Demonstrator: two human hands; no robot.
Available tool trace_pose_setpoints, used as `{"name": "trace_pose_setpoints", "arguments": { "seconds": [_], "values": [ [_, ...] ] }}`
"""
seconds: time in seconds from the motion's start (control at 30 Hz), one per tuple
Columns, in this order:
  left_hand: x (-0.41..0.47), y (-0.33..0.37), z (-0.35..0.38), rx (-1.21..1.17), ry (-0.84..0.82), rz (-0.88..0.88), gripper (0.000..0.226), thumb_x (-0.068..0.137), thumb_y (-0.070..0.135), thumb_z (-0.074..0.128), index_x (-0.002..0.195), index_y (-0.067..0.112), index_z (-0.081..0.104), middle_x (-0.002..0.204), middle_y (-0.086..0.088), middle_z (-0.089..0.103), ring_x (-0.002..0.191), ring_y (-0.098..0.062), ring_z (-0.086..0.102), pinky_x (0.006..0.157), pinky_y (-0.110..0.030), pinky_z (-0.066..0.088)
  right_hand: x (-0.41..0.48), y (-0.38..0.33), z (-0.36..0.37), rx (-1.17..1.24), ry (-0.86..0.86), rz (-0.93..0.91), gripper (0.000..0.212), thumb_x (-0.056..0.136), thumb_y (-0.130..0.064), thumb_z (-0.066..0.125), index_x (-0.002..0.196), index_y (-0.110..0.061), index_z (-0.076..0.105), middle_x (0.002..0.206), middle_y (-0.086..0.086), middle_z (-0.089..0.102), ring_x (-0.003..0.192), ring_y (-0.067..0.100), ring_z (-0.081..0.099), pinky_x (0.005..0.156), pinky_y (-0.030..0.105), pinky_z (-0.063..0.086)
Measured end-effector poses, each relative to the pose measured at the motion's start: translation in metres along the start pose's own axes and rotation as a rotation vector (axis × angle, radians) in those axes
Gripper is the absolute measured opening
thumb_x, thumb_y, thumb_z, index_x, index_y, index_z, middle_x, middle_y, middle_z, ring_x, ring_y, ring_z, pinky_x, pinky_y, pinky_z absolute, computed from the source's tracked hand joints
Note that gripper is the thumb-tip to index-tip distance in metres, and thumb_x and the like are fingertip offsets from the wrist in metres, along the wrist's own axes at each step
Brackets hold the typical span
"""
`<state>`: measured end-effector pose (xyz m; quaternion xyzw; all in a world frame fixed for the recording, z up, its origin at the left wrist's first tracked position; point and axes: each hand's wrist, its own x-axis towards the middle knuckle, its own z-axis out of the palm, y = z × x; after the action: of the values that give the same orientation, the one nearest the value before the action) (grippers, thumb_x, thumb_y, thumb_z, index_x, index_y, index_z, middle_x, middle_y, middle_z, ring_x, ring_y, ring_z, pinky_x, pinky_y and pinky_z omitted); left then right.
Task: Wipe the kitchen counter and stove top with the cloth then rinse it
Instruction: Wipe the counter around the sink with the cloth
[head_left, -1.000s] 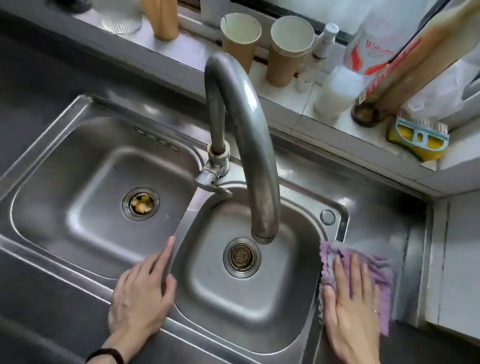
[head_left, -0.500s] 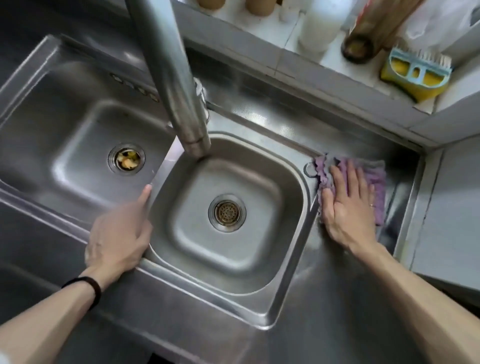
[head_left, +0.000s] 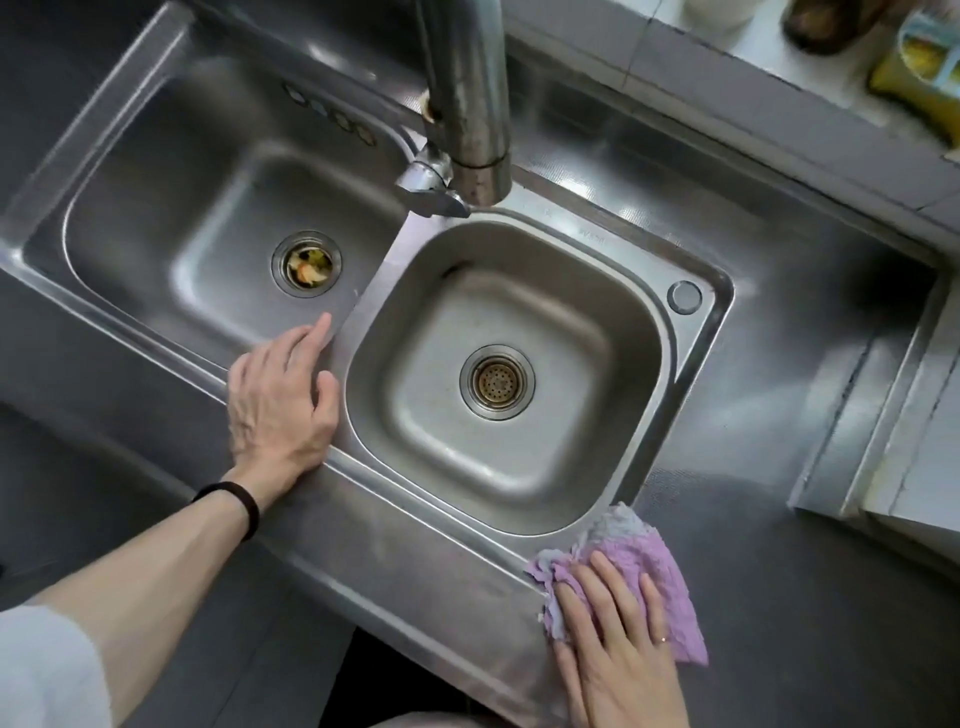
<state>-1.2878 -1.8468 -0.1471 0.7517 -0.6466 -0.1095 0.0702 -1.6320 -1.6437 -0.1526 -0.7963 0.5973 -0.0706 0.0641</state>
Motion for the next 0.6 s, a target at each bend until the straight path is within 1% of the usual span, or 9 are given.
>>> {"name": "trace_pose_setpoints", "arguments": {
  "seconds": [0.07,0.13,0.2,0.27,0.33,0.4,0.47,0.53,0.6],
  "values": [
    [0.0,-0.005,0.002,0.0,0.018,-0.02,0.064,0.091,0.031,0.04,0.154,0.026,0.048,0.14,-0.007,0.061,0.122,-0.031,0.055,0.106,-0.047,0.038,0.006,-0.013,0.002,-0.023,0.043,0.05,0.051,0.107,-0.038,0.038,0.107,-0.012,0.082,0.12,0.007,0.076,0.125,0.025,0.054,0.104,0.055,0.038],
    [-0.002,-0.009,0.003,-0.021,0.013,-0.032,0.065,0.091,0.031,0.039,0.155,0.027,0.046,0.142,-0.008,0.059,0.123,-0.032,0.054,0.105,-0.048,0.038,0.008,-0.015,0.0,-0.041,0.067,0.044,0.053,0.107,-0.037,0.036,0.105,-0.011,0.082,0.116,0.009,0.077,0.121,0.025,0.055,0.105,0.052,0.037],
    [-0.002,-0.012,0.0,-0.101,0.006,-0.035,0.066,0.091,0.03,0.039,0.157,0.027,0.044,0.145,-0.008,0.057,0.126,-0.031,0.052,0.106,-0.048,0.039,0.01,-0.017,0.0,-0.007,0.083,0.013,0.049,0.107,-0.036,0.036,0.116,-0.013,0.078,0.116,0.009,0.077,0.119,0.024,0.056,0.111,0.047,0.031],
    [-0.003,-0.014,-0.004,-0.215,0.01,-0.034,0.067,0.09,0.029,0.041,0.157,0.026,0.044,0.148,-0.007,0.055,0.13,-0.03,0.05,0.109,-0.048,0.041,0.019,-0.031,0.001,0.043,0.08,-0.025,0.041,0.106,-0.035,0.035,0.13,-0.017,0.064,0.122,0.007,0.075,0.121,0.022,0.056,0.111,0.044,0.029],
    [-0.005,-0.014,-0.007,-0.307,0.017,-0.022,0.068,0.088,0.03,0.043,0.156,0.024,0.046,0.149,-0.006,0.055,0.132,-0.028,0.051,0.112,-0.047,0.043,0.036,-0.054,0.004,0.084,0.041,-0.044,0.047,0.106,-0.033,0.032,0.136,-0.019,0.065,0.132,0.004,0.07,0.125,0.02,0.058,0.107,0.042,0.035],
    [-0.007,-0.015,-0.007,-0.359,0.03,0.017,0.068,0.086,0.029,0.043,0.154,0.021,0.05,0.149,-0.005,0.056,0.132,-0.027,0.053,0.113,-0.048,0.043,0.066,-0.079,0.006,0.156,-0.047,-0.1,0.049,0.103,-0.033,0.037,0.142,-0.02,0.064,0.146,-0.001,0.061,0.133,0.019,0.06,0.104,0.045,0.043],
    [-0.008,-0.017,-0.006,-0.406,0.058,0.046,0.067,0.086,0.024,0.046,0.152,0.018,0.052,0.148,-0.005,0.058,0.133,-0.024,0.054,0.113,-0.047,0.043,0.104,-0.105,0.013,0.275,-0.174,-0.181,0.054,0.101,-0.035,0.045,0.152,-0.02,0.051,0.159,-0.003,0.048,0.144,0.019,0.049,0.111,0.047,0.046],
    [-0.009,-0.02,-0.005,-0.45,0.096,0.046,0.066,0.085,0.016,0.048,0.151,0.015,0.053,0.148,-0.004,0.058,0.134,-0.02,0.053,0.114,-0.046,0.043,0.145,-0.132,0.025,0.343,-0.256,-0.271,0.056,0.106,-0.036,0.041,0.16,-0.02,0.038,0.166,-0.001,0.036,0.153,0.02,0.034,0.119,0.045,0.037],
    [-0.009,-0.023,-0.003,-0.482,0.135,0.029,0.066,0.085,0.014,0.048,0.15,0.015,0.054,0.148,-0.004,0.058,0.134,-0.017,0.053,0.113,-0.047,0.044,0.176,-0.156,0.035,0.358,-0.28,-0.301,0.054,0.108,-0.036,0.04,0.159,-0.018,0.039,0.167,0.0,0.034,0.156,0.021,0.028,0.123,0.044,0.032]
  ]
}}
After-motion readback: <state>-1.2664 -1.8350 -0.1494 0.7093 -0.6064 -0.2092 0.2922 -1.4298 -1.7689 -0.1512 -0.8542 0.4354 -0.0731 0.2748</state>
